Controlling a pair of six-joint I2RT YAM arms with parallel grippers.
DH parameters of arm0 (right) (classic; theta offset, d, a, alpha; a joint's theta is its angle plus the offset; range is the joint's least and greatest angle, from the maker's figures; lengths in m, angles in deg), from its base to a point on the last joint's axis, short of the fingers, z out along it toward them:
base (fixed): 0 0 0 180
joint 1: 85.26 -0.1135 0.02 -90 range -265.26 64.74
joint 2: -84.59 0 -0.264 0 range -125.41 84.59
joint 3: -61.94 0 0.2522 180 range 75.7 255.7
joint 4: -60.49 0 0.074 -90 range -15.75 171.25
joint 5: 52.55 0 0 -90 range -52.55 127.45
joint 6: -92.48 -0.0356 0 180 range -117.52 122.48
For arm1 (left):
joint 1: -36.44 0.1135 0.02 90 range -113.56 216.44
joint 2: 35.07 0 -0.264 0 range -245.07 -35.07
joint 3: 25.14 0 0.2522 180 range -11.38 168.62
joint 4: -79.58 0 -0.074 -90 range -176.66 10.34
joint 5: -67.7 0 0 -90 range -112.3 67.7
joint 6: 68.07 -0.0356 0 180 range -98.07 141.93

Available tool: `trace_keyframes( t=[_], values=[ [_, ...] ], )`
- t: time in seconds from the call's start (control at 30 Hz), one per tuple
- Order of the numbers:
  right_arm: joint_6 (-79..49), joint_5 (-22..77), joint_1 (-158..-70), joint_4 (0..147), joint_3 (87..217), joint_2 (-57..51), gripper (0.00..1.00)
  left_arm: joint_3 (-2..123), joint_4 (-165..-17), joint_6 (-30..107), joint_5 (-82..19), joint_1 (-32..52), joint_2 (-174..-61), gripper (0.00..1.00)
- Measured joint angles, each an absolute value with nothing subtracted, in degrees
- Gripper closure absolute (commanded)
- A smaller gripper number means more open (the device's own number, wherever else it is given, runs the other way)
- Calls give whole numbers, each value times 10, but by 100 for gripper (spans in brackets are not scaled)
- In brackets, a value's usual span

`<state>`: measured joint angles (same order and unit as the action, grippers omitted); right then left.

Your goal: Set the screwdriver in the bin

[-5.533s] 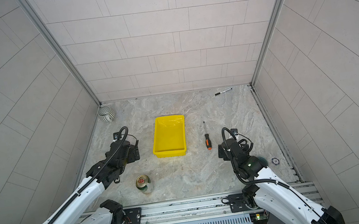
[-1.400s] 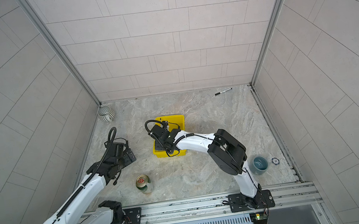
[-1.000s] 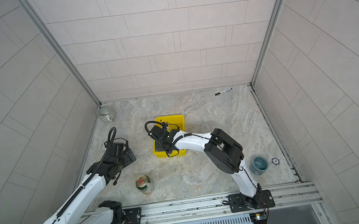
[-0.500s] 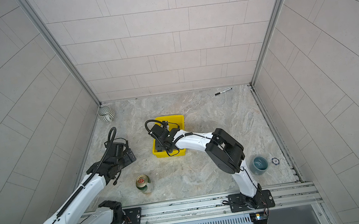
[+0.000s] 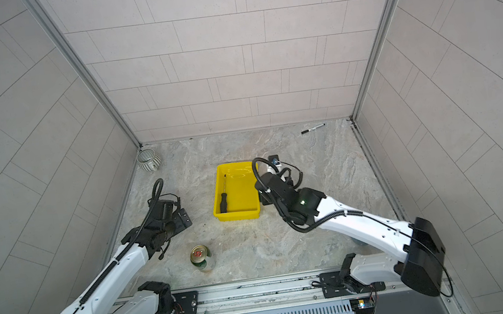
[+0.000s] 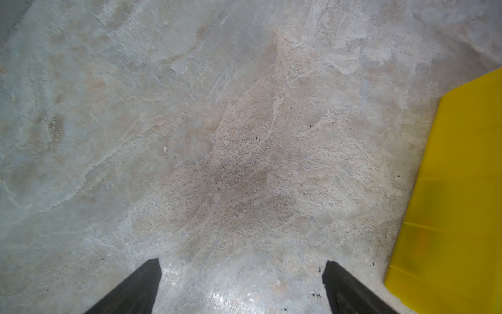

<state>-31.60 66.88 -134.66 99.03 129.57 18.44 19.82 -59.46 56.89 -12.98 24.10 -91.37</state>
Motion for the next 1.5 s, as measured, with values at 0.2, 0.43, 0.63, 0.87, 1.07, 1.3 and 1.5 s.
trace_keyframes(
  t=[0.2,0.43,0.63,0.87,1.07,1.3,1.5],
  values=[
    [-235,751,-1286,1022,1186,305,1,198,-594,569,-135,241,-923,0],
    [-171,759,-1119,931,1178,336,1,198,-594,569,-132,241,-923,0],
    [-172,752,-993,845,1165,264,1,198,-594,569,-130,241,-924,0],
    [-103,761,-977,630,999,198,1,198,-594,569,-130,241,-939,0],
    [-49,742,-977,491,935,157,0,198,-594,570,-125,241,-939,0],
    [3,735,-977,372,968,48,0,198,-594,570,-120,241,-939,0],
    [21,747,-977,357,1032,-13,1,198,-594,570,-119,241,-944,0]
  ],
)
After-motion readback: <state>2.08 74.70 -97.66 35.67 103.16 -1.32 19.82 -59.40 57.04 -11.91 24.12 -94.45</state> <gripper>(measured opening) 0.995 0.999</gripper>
